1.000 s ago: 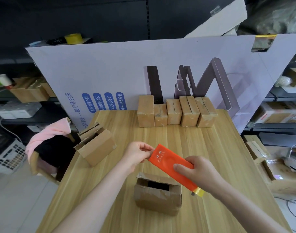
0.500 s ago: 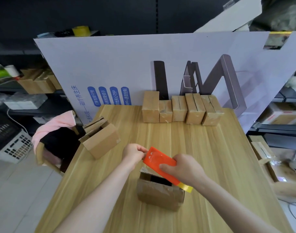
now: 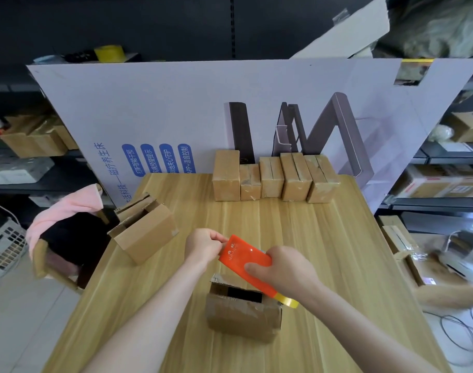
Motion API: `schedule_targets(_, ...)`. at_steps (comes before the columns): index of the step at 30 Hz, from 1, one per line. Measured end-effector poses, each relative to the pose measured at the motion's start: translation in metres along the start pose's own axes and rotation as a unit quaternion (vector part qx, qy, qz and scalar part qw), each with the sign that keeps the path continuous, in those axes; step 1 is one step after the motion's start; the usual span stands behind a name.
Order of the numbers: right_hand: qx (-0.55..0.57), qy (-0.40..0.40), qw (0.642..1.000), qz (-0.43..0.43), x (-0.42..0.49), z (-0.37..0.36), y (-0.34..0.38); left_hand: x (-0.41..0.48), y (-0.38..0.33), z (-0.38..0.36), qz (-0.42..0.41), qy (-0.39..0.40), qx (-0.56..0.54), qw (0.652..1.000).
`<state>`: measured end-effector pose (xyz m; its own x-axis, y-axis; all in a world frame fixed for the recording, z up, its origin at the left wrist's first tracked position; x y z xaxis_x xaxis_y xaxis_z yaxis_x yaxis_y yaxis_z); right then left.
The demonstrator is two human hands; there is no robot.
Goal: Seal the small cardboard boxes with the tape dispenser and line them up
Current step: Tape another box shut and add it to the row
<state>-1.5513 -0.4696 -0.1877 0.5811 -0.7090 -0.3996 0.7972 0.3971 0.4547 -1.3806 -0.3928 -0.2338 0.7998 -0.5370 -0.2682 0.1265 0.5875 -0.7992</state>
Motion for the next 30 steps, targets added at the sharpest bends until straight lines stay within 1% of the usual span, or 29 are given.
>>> schedule_targets(5, 0.028, 0.010, 1.000, 0.000, -0.005, 0.007, -0.005, 0.006, -0.004, 0.006, -0.016, 0.017, 0.000, 1.000)
schedule_targets(7, 0.044, 0.019, 0.999, -0.004, -0.010, 0.011, -0.011, 0.010, 0.002, 0.013, -0.016, 0.005, 0.003, 1.000)
schedule_targets(9, 0.091, 0.043, 0.995, -0.013, -0.016, 0.017, -0.021, 0.017, 0.013, 0.025, 0.001, -0.018, -0.001, 1.000)
schedule_targets(11, 0.145, 0.071, 0.986, -0.028, -0.023, 0.022, -0.031, 0.018, 0.024, 0.032, 0.021, -0.016, -0.018, 0.999)
schedule_targets(12, 0.155, 0.079, 0.984, -0.033, -0.026, 0.024, -0.035, 0.016, 0.028, 0.032, 0.025, -0.009, -0.022, 0.999)
schedule_targets(14, 0.151, 0.084, 0.984, -0.038, -0.030, 0.024, -0.044, 0.010, 0.038, 0.031, 0.030, -0.009, -0.021, 0.999)
schedule_targets(17, 0.147, 0.092, 0.983, -0.055, -0.031, 0.020, -0.061, 0.001, 0.060, 0.033, 0.053, -0.033, -0.026, 0.998)
schedule_targets(19, 0.126, 0.097, 0.985, -0.067, -0.030, 0.015, -0.070, -0.006, 0.073, 0.032, 0.070, -0.038, -0.029, 0.996)
schedule_targets(24, -0.001, 0.114, 0.991, -0.075, -0.005, 0.003, -0.073, -0.023, 0.092, 0.021, 0.094, -0.057, -0.051, 0.993)
schedule_targets(28, -0.100, 0.109, 0.987, -0.060, 0.013, -0.002, -0.070, -0.029, 0.099, 0.018, 0.084, -0.087, -0.067, 0.990)
schedule_targets(30, -0.118, 0.107, 0.985, -0.060, 0.020, -0.005, -0.070, -0.032, 0.099, 0.015, 0.069, -0.096, -0.064, 0.991)
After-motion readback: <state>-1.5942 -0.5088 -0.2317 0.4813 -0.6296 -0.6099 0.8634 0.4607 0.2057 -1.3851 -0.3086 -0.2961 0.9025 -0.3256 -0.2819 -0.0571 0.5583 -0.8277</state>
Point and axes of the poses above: each hand's wrist, its own x-axis towards the middle knuckle, its own z-axis out of the back of the hand, y = z × x, the point moved 2 cm from there along x, towards the middle knuckle, and after that the axes turned 7 degrees about -z, right-handed, at the moved point
